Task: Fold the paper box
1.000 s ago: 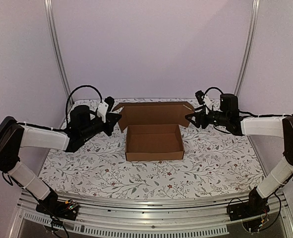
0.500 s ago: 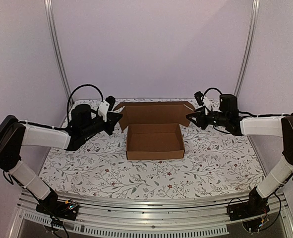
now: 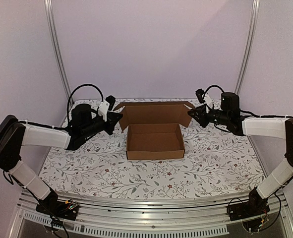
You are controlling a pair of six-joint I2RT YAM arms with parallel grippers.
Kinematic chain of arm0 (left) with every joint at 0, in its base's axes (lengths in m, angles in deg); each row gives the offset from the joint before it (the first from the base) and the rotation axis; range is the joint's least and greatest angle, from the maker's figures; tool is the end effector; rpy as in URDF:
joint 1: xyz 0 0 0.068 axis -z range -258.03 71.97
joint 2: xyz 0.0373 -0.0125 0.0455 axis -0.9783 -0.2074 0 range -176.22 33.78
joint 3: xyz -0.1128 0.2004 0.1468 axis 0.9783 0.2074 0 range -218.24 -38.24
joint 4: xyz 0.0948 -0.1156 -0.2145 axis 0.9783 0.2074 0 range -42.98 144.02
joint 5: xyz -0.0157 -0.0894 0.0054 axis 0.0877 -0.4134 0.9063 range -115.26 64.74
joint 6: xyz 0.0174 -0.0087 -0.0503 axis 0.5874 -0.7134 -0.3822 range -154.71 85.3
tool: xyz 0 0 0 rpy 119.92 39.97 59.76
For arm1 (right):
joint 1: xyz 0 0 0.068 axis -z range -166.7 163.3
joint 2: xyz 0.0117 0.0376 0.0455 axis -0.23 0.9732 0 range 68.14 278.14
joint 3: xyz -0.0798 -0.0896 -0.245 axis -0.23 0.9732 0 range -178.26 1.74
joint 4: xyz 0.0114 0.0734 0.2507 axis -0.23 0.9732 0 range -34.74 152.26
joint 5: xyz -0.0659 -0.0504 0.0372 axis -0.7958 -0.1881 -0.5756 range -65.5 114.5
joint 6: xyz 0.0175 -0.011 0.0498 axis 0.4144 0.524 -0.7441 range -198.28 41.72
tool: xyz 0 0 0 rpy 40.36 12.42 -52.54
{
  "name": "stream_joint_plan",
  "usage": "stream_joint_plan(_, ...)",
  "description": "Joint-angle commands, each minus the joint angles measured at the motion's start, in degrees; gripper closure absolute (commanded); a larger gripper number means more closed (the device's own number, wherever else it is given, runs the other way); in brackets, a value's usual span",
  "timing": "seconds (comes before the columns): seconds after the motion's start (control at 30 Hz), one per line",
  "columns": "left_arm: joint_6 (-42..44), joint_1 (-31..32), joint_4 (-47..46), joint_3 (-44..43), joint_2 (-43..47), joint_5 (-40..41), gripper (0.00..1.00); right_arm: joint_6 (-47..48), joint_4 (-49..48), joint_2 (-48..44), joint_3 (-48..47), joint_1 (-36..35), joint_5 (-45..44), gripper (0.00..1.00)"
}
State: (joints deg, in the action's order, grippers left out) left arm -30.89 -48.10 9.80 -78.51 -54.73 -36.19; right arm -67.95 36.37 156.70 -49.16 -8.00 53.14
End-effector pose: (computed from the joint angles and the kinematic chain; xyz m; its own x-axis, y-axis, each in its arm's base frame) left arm 0.2810 -0.1696 0.2138 -0.1220 0.1456 -0.9818 0.6608 0.7500 0.0291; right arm 0.3140 0.1407 0.2413 -0.1618 -0.2320 -0.9592 -0.7834 0.6213 -0.0181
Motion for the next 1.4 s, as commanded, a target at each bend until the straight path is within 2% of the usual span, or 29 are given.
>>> stream_joint_plan(0.0, -1.8, -0.9, 6.5, -0.5, -1.1, 0.1, 1.0, 0.0, -0.4, -1.1, 1.3, -0.8, -1.5, 0.9)
stream_joint_plan(0.2, -3.3, -0.9, 8.4, -1.9, -0.8, -0.7, 1.0, 0.0, -0.4, -2.0, 2.0, -2.2, -4.6, 1.0)
stream_joint_plan(0.33, -6.3, -0.7, 10.6, -3.3, -0.4, -0.6, 1.0, -0.7, -0.2, -3.8, 2.2, -4.4, -10.1, 1.0)
stream_joint_plan(0.67, -14.2, 2.5, 21.0, -9.1, 0.2, 6.8, 1.0, -6.2, 2.8, -8.1, 1.3, -14.2, -31.7, 1.0)
stream_joint_plan(1.0, -14.0, 9.6, 27.1, -14.1, -0.9, 16.1, 1.0, -16.0, 3.0, -7.7, 0.9, -20.6, -50.3, 1.0)
stream_joint_plan(1.2, -15.5, 11.1, 31.3, -17.6, -1.2, 16.7, 1.0, -20.4, 4.2, -7.8, -0.2, -21.8, -55.3, 1.0)
stream_joint_plan(1.37, -16.2, 11.3, 34.6, -20.6, -1.6, 16.5, 1.0, -21.6, 7.9, -8.0, -2.7, -22.6, -55.6, 1.0)
